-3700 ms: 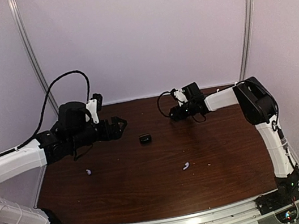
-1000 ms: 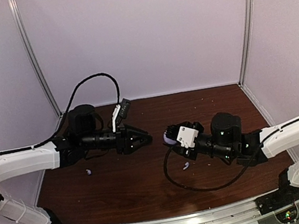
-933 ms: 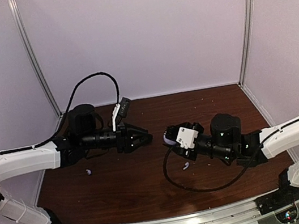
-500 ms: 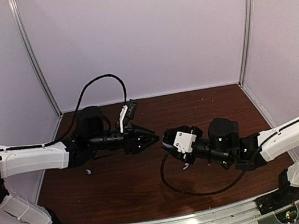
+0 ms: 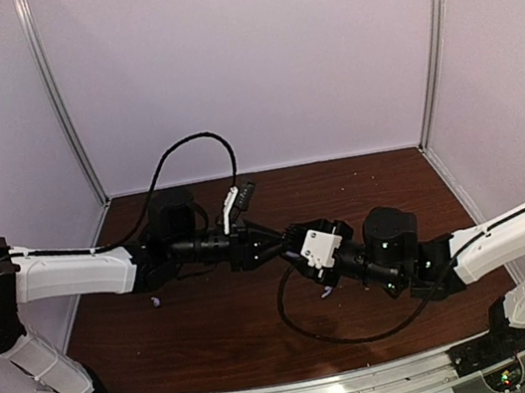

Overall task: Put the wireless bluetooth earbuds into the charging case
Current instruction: Pass from the right arm to the left

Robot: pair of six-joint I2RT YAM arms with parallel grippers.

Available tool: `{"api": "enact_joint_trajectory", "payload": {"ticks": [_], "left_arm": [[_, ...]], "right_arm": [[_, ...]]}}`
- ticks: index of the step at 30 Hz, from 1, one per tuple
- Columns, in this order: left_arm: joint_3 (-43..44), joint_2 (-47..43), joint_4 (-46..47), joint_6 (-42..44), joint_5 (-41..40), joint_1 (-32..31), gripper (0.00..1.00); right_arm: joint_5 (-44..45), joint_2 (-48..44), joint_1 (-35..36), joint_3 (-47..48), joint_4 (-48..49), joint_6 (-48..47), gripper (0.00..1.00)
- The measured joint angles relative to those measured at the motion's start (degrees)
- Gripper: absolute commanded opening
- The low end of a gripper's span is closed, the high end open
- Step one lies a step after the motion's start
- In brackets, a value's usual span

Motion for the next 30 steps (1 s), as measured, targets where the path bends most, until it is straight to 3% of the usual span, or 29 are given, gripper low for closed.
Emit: {"api": "enact_joint_trajectory", "payload": {"ticks": [16,21,30], "left_arm": [[0.92,0.63,-0.22,-0.63,0.96,-0.57,0.19],[1.18,0.7,-0.31,-1.22,0.94,-0.57,0.13],[1.9,0.52,-1.66,-0.42,1.31,-0.74,0.11]], "right_arm": [[3.48,1.09,0.39,0.42,1.18,-1.49,0.26],[4.0,1.09,0.48,0.42,1.42,-2.14,0.46],[3.67,-1.53,0.61,-0.92,1.14,-1.66,0.69]]}}
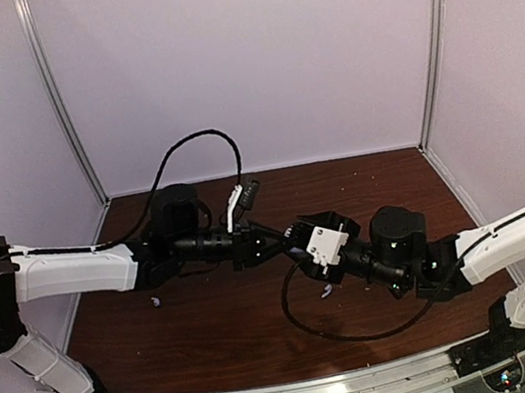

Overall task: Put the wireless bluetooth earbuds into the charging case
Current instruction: Pass from the right arm to the left, then pass from the left arm to the right

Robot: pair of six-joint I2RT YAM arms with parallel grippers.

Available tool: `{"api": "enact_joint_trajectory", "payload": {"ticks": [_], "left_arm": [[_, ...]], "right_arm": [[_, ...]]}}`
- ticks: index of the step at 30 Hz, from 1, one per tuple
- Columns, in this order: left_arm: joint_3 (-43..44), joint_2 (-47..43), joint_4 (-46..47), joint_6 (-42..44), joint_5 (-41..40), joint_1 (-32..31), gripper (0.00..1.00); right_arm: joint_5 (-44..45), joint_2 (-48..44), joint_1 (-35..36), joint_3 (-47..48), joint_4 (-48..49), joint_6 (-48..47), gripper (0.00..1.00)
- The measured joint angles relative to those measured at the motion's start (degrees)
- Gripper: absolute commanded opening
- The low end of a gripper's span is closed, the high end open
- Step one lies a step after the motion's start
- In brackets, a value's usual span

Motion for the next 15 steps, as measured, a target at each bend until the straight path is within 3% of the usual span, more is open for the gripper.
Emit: {"api": "enact_joint_trajectory", "payload": {"ticks": [7,15], "left_arm": [[3.06,-0.35,-5.86,1.55,1.55,0.92,0.1],[4.35,-1.33,-11.67,-2.95,10.43,4.7,0.09]], "right_arm": [[-2.34,-9.09,0.22,-3.56,-2.69,0.2,0.73],[0.04,-11.69,3.56,-4.96,-5.27,-1.95,0.65]]}}
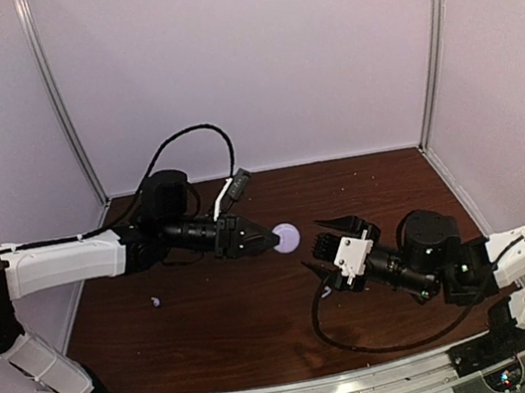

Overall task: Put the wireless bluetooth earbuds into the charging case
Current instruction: Pass from the left arm to the right

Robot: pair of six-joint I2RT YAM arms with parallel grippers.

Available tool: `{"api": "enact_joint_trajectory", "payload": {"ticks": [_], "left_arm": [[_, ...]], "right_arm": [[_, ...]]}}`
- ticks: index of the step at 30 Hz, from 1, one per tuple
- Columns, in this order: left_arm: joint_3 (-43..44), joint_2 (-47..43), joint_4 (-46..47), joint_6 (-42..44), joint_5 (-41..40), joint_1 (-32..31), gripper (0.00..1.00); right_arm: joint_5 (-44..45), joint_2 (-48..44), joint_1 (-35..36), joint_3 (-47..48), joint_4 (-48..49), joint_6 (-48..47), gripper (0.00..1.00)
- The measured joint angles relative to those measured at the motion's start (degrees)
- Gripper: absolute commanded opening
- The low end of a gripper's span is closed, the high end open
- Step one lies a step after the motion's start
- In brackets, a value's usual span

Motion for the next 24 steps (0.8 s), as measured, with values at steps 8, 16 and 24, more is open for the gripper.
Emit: {"api": "enact_joint_trajectory", "payload": {"ticks": [8,16,24], "left_arm": [[2.54,-0.68,-5.81,-6.27,7.82,0.68,0.05],[2.34,-0.59,-8.94,-10.36,10.54,0.68,0.12],[1.97,-0.55,-8.83,-13.57,11.21,0.63,0.17]], "right_arm": [[9.51,2.43,6.6,-4.35,4.94,-9.99,0.56],[20.46,7.63,11.21,-6.95,19.89,-24.15,0.5],[25.2,16.92,12.48,-6.97,34.47,-36.94,0.48]]}}
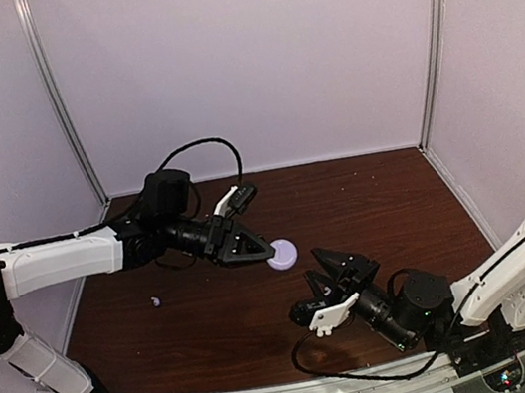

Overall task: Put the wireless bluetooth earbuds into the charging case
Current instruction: Pass from the left arm to the right

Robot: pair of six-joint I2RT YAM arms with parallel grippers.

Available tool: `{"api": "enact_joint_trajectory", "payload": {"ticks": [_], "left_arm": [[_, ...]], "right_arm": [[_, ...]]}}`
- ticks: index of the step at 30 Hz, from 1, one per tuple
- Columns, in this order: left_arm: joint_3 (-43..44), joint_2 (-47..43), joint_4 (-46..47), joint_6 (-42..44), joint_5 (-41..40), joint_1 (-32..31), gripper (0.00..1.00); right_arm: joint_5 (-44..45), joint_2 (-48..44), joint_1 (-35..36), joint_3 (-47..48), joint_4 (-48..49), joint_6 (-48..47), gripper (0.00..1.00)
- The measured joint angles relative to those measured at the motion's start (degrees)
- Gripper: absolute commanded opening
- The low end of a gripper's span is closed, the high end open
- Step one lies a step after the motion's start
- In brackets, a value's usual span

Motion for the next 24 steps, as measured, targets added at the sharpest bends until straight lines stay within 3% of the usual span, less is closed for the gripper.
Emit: {"api": "enact_joint_trajectory", "payload": {"ticks": [10,18,24], "left_arm": [[-0.46,1.29,0.72,-2.27,-0.02,-0.42,0.16],[-0.5,1.86,1.9,-3.82,-0.07,-0.61,0.16],[-0.66,2.32,4.24,-5.27,-0.09,-0.66,0.16]], "right_arm": [[1.84,9.44,0.7,0.28,17.14,-11.85,0.43],[0.81,9.55,0.72,1.66,18.05,-12.57,0.34],[-0.28,10.14,0.72,2.36,17.16,-12.63,0.33]]}}
